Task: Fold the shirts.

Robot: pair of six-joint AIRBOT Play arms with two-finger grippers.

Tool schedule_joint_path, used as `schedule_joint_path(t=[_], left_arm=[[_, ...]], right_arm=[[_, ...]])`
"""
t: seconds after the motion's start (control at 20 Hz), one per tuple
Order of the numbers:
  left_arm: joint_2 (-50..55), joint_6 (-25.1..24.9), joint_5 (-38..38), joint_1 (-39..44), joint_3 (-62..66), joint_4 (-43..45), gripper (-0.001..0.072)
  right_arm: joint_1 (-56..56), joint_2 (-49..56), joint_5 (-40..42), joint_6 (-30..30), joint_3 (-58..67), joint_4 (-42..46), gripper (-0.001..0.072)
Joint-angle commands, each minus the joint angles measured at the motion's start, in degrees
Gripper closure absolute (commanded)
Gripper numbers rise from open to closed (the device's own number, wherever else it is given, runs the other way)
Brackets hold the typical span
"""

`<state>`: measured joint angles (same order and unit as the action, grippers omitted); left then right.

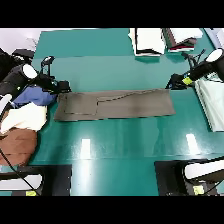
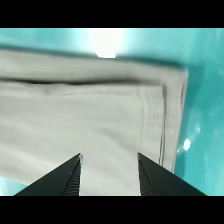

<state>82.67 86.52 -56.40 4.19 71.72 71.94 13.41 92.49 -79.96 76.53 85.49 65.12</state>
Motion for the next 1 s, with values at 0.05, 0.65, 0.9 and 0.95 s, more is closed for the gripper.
schedule_joint_path(t=[0.05,0.65,0.9,0.95], left_arm=[[0.39,0.00,-7.63,0.13,3.17,-0.63,0.0389],[1.51,1.05,2.78,12.11,3.15,-7.76,0.0681],[7.52,3.08,8.37,19.89,5.49,-8.31,0.0683],[9.88,3.04,8.83,21.35,7.45,-8.90,0.0683]], right_arm=[[6.23,0.90,-4.28,-3.80,-0.87,-4.15,0.0217],[6.62,5.07,4.59,-14.45,-18.08,-18.47,0.0507],[3.67,-1.25,2.60,-12.44,-9.51,-18.99,0.0696],[2.86,-2.95,1.40,-11.04,-7.13,-19.12,0.0696]])
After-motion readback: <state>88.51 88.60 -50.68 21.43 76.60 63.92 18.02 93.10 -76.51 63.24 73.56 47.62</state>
